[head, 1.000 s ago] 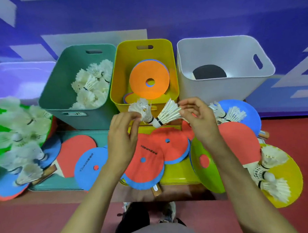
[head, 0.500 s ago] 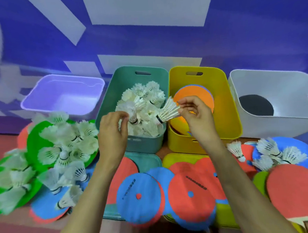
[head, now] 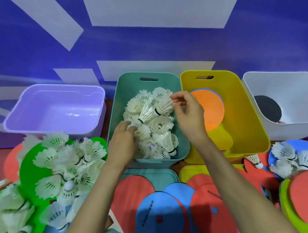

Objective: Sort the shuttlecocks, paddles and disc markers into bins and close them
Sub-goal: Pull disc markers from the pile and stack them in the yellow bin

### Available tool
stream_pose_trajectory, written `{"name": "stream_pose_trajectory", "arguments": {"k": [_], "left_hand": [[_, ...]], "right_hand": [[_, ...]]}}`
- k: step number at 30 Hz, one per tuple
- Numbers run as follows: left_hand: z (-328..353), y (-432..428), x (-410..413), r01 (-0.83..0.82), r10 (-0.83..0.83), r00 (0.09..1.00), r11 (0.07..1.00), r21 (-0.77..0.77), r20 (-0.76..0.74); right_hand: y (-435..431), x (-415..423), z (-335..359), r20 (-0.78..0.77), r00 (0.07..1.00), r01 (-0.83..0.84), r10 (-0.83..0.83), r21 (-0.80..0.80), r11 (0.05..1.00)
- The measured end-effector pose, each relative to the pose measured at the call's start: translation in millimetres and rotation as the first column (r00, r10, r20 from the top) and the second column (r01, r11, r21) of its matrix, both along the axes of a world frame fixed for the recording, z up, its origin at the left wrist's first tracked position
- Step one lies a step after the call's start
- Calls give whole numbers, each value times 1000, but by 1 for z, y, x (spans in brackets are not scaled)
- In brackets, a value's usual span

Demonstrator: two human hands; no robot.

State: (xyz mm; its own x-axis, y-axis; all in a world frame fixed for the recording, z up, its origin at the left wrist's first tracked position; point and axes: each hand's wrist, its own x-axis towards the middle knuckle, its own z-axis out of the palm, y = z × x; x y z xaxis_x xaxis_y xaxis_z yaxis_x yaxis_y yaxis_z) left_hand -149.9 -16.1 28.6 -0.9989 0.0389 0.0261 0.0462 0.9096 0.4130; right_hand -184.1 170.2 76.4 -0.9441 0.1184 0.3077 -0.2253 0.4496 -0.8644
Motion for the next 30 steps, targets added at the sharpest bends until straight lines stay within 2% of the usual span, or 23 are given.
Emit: {"name": "stream_pose_trajectory", "arguments": {"k": [4,5,7,9,15,19,22,26,30], "left_hand": [[6,-2,-4,15,-14,1000,999,29,-9],[7,-3,-6,16,-15,1000,1000,26,-4],[8,-2,-8,6,-6,1000,1000,19,3],[10,3,-8,1,-1,1000,1000,19,-2],[17,36,3,38,-35,996,998,41,-76],[27,85,24,113,-81,970,985,132,-229],[31,134,50,205,-149,947,962,180,-284],[22,205,92,286,-231,935,940,187,-269],[4,269,134,348,-310,931,914,211,-192]], "right_hand": [[-23,-43,-2,-120,993,33,-9,199,979],[-28,-55,-5,-87,996,13,12,274,962],[-37,-71,-12,111,992,-100,57,431,897],[-39,-71,-21,259,963,-206,80,506,837],[13,-13,-9,253,959,-235,131,440,867],[67,36,6,151,982,-164,111,399,902],[114,77,4,100,990,-128,99,354,927],[188,132,-8,61,996,-84,68,318,944],[263,174,-28,125,992,-52,12,324,944]]}}
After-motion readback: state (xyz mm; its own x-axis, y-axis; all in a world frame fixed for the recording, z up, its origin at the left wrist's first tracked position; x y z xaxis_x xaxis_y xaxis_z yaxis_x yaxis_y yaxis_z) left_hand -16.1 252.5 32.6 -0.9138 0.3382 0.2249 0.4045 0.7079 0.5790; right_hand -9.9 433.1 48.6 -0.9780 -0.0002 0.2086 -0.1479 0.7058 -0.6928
